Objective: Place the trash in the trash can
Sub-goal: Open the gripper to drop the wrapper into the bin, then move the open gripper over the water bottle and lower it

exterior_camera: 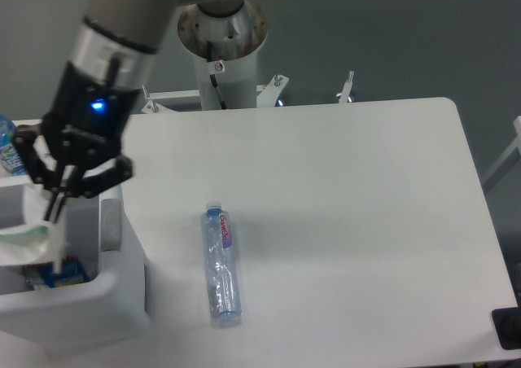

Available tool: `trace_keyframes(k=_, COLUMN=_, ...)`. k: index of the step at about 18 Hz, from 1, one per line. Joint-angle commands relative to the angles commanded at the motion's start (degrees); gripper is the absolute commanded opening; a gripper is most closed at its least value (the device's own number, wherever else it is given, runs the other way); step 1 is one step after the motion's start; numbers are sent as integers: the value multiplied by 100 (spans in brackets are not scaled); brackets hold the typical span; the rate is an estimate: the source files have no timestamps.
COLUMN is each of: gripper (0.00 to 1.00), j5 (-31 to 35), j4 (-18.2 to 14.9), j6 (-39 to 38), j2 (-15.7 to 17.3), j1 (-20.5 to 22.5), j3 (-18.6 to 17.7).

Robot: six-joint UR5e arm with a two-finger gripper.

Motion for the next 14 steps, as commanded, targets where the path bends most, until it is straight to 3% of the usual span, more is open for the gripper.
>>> trace_keyframes(k=9, gripper=100, j5=26, j4=35, j6=27, j2=0, j1=52, j3=-17)
trace_keyframes(k=14, gripper=100, j5=833, j4=88, j6=62, j2=-237, j1=657, j3=96)
